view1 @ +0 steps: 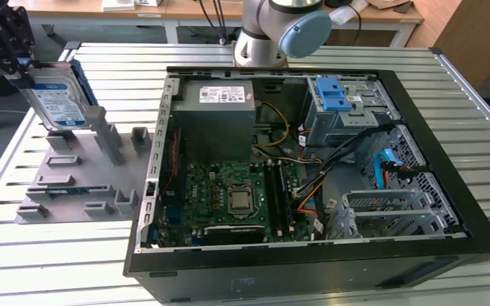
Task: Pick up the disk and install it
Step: 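Pick up the disk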
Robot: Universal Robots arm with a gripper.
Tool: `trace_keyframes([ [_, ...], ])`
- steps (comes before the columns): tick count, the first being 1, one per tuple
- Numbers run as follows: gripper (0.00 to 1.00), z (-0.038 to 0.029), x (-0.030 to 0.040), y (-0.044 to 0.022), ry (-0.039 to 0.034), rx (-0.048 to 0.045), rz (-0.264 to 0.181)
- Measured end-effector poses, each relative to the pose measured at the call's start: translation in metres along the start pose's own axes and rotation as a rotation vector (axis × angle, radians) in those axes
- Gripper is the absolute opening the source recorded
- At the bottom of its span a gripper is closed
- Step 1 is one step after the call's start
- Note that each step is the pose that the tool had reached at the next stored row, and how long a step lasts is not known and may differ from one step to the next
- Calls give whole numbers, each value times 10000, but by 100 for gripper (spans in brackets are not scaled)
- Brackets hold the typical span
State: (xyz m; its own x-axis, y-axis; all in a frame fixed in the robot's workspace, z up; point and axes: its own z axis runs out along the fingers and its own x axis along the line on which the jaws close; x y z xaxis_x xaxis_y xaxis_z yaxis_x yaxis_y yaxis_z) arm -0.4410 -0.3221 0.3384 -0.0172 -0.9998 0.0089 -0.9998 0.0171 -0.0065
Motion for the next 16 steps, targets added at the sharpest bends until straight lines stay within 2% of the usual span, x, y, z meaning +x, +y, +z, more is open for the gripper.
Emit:
trace_keyframes([
  [16, 36, -35, 0, 0, 0, 0, 0],
])
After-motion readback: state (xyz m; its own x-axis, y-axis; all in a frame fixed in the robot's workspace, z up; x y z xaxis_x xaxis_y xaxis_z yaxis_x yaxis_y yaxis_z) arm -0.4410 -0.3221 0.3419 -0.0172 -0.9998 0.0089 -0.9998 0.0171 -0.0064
